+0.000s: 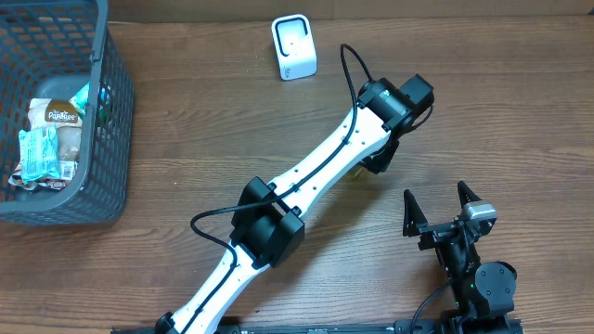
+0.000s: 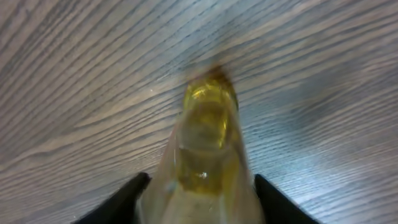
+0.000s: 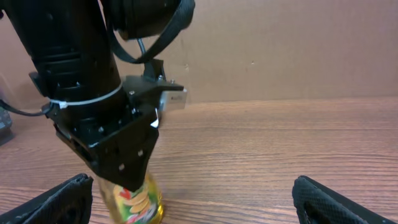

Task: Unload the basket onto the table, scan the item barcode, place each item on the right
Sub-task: 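Set the Vim bottle upright on the table and release it, then move the left gripper back over the basket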

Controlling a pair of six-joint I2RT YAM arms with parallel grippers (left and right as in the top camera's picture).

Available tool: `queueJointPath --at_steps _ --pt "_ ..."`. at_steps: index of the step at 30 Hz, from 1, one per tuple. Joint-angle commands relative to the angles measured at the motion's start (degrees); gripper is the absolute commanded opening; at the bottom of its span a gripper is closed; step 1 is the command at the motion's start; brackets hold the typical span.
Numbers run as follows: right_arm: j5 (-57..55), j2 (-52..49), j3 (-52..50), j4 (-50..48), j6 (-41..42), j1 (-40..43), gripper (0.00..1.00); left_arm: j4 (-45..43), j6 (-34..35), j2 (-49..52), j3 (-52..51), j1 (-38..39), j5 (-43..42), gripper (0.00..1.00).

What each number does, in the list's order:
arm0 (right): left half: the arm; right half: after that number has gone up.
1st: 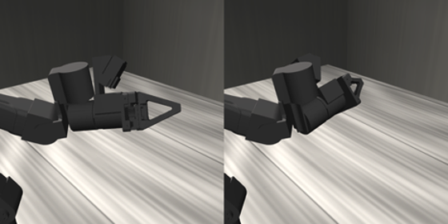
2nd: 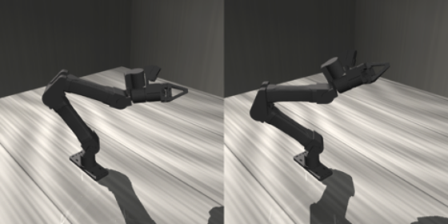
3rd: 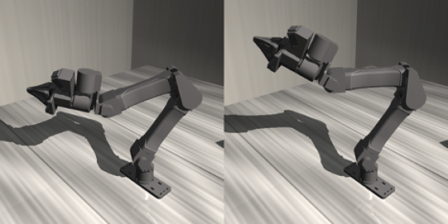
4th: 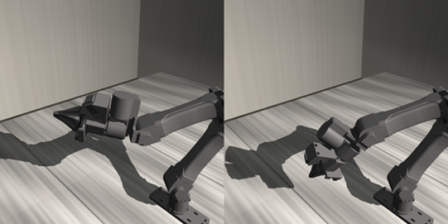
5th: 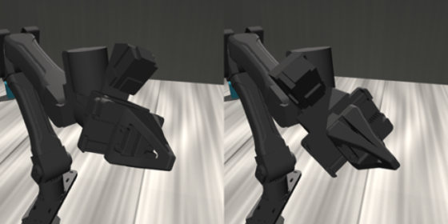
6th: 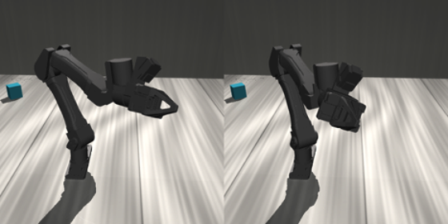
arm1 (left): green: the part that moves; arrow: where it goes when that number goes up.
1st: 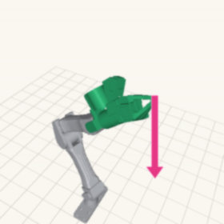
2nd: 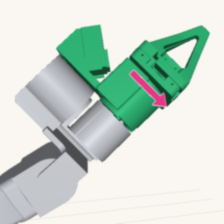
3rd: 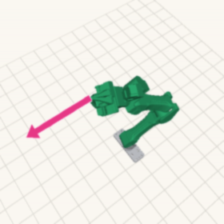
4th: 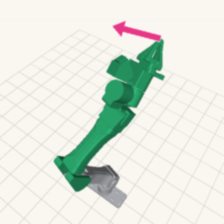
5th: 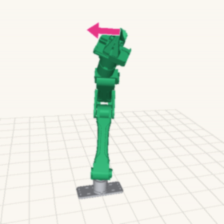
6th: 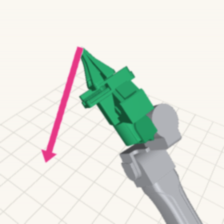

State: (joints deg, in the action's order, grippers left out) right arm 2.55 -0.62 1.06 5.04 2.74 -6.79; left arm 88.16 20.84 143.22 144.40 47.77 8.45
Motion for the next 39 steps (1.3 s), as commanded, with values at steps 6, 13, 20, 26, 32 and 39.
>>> queueJointPath --at_steps 6,13,20,26,32,39 --pt "-0.28 0.46 -0.61 -0.37 -0.46 0.15 1.00 0.22 -0.96 -0.09 0.72 0.15 -1.44 0.90" --pt "-0.28 0.46 -0.61 -0.37 -0.46 0.15 1.00 0.57 -3.65 -2.03 14.93 -2.86 -1.46 1.00" --pt "-0.28 0.46 -0.61 -0.37 -0.46 0.15 1.00 0.20 -12.33 -7.19 34.25 -10.86 2.75 1.00" --pt "-0.28 0.46 -0.61 -0.37 -0.46 0.15 1.00 -5.64 -18.03 -16.68 35.54 -23.50 10.75 1.00" --pt "-0.28 0.46 -0.61 -0.37 -0.46 0.15 1.00 -5.75 -18.27 -22.21 35.54 -40.37 10.47 1.00" --pt "-0.28 0.46 -0.61 -0.37 -0.46 0.15 1.00 -0.04 -15.30 -21.53 34.03 -60.04 4.37 1.00"
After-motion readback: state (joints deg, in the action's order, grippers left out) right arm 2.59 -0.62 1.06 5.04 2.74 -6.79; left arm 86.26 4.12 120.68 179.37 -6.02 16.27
